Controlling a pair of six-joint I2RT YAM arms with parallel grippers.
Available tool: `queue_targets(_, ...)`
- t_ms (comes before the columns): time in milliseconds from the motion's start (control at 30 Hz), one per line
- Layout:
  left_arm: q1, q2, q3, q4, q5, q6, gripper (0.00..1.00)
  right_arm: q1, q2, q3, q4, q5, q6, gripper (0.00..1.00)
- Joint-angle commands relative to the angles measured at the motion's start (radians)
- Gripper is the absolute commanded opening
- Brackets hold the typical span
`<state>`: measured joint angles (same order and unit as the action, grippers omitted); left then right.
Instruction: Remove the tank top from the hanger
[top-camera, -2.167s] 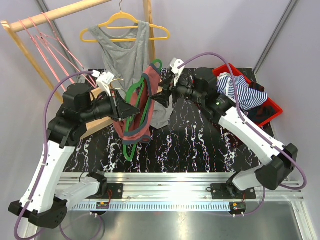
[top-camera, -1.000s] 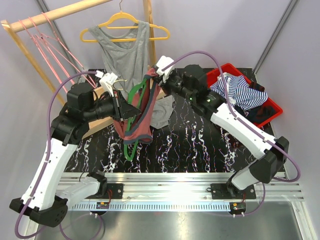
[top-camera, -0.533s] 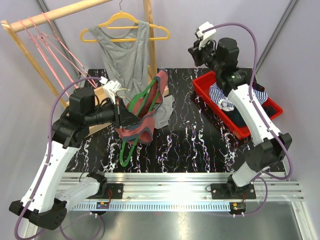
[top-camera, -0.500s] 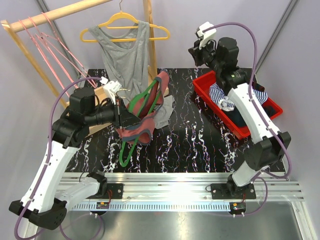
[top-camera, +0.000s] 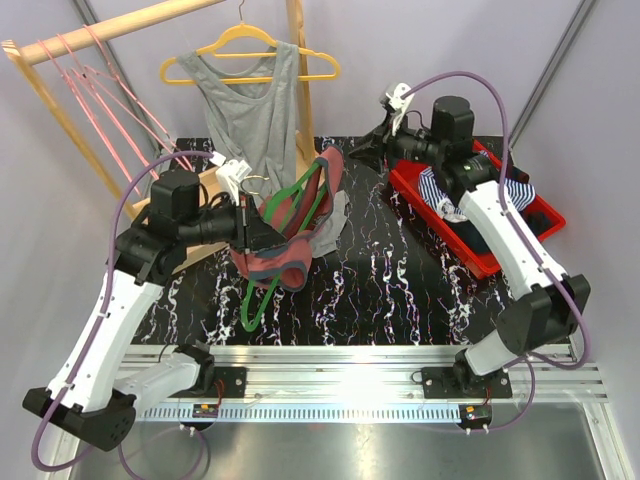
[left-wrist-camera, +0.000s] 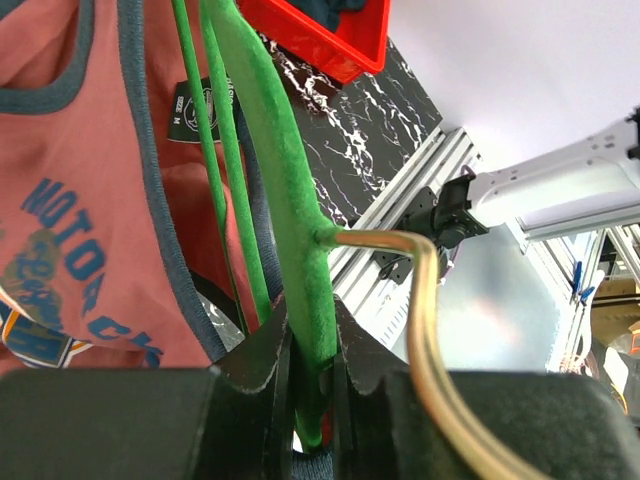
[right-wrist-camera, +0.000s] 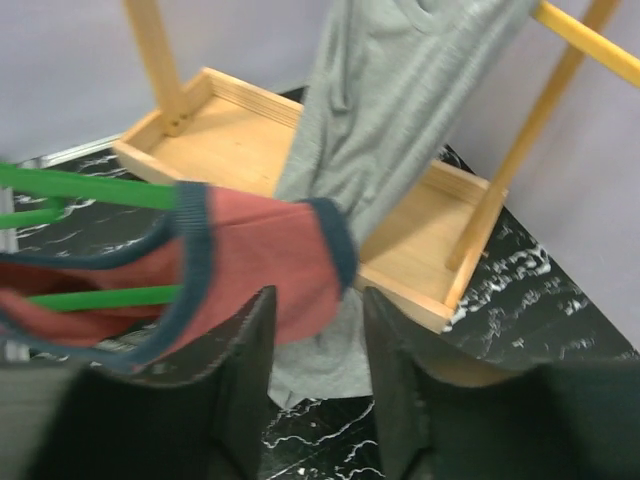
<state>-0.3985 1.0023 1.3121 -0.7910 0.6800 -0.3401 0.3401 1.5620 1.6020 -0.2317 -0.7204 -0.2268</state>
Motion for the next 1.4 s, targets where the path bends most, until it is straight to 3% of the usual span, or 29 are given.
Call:
queue_targets(0, -0.003, 0.001, 0.024, 0.104, -0.016, -0.026, 0.00, 0.007, -0.094, -0.011, 0.000, -0.160, 0.009, 0.49)
queue_targets(67, -0.003, 0.002, 0.018, 0.134, -0.020, -0.048, 0.00, 0.051, -0.125, -0.051, -0.023, -0.169, -0.005, 0.61)
queue_targets(167, -0.003, 0.010, 0.021, 0.159, -0.023, -0.079, 0.00, 0.180, -0.148, -0.083, -0.095, 0.048, -0.089, 0.75)
queue_targets(333, -0.003, 0.010, 0.024, 0.164, -0.023, -0.097, 0.00, 0.276, -0.082, -0.050, -0.072, 0.408, -0.023, 0.74)
queue_targets(567, -0.003, -0.025, -0.004, 0.180, -0.034, -0.117, 0.00, 0.301, -0.023, -0.005, -0.017, 0.625, -0.037, 0.69)
queue_targets(633, -0.005, -0.030, -0.011, 0.185, -0.033, -0.125, 0.00, 0.301, -0.004, 0.001, -0.006, 0.645, -0.045, 0.66)
queue_targets(700, -0.005, -0.030, -0.013, 0.187, -0.033, -0.128, 0.00, 0.301, 0.004, 0.009, 0.003, 0.662, -0.048, 0.53)
queue_targets(733, -0.003, -0.033, -0.011, 0.185, -0.031, -0.125, 0.00, 0.301, 0.006, 0.016, 0.017, 0.665, -0.048, 0.31)
queue_targets(833, -0.005, -0.034, -0.011, 0.168, -0.033, -0.108, 0.00, 0.297, 0.006, 0.030, 0.041, 0.670, -0.068, 0.03)
queue_targets(867, -0.003, -0.033, -0.013, 0.161, -0.033, -0.103, 0.00, 0.292, 0.010, 0.036, 0.043, 0.670, -0.069, 0.00)
queue_targets(1133, -0.005, -0.041, -0.036, 0.125, 0.018, -0.056, 0.00, 0.076, 0.111, 0.214, 0.029, 0.592, 0.088, 0.00)
queue_targets(1367, -0.005, -0.033, -0.028, 0.163, 0.108, -0.039, 0.00, 0.005, 0.213, 0.266, -0.035, 0.513, 0.152, 0.00)
